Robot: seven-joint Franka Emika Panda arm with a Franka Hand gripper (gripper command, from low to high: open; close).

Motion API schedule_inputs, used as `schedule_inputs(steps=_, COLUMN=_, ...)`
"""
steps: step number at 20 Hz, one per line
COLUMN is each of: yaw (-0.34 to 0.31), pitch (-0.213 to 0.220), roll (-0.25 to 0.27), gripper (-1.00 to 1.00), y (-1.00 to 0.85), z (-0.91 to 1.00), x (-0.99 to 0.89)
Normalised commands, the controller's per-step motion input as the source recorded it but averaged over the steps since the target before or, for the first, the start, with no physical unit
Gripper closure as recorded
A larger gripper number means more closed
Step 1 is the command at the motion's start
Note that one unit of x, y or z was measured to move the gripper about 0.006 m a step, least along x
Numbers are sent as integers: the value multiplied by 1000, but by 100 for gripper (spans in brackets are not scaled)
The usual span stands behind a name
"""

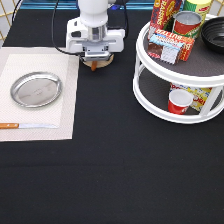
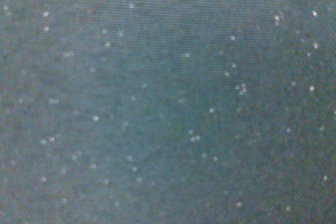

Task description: Arrange plate and fork

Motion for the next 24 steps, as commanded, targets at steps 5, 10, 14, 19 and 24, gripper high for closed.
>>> schedule_inputs(steps=5, yaw=-23, pitch=13, roll=42, gripper=100, y=18, z=-86, x=11)
schedule_inputs(steps=10, yaw=-22, pitch=20, roll=94, gripper=100, y=24, z=-81, x=0)
schedule_inputs(steps=14, yaw=-22, pitch=33, roll=166, gripper=100, y=-145, z=421, x=0)
schedule_inputs(steps=19, yaw=-81, pitch=54, roll=166, gripper=100, y=-492, z=812, x=-33)
schedule_inputs(steps=24, yaw=-60, pitch=55, roll=157, gripper=100, y=-630, z=469, x=0)
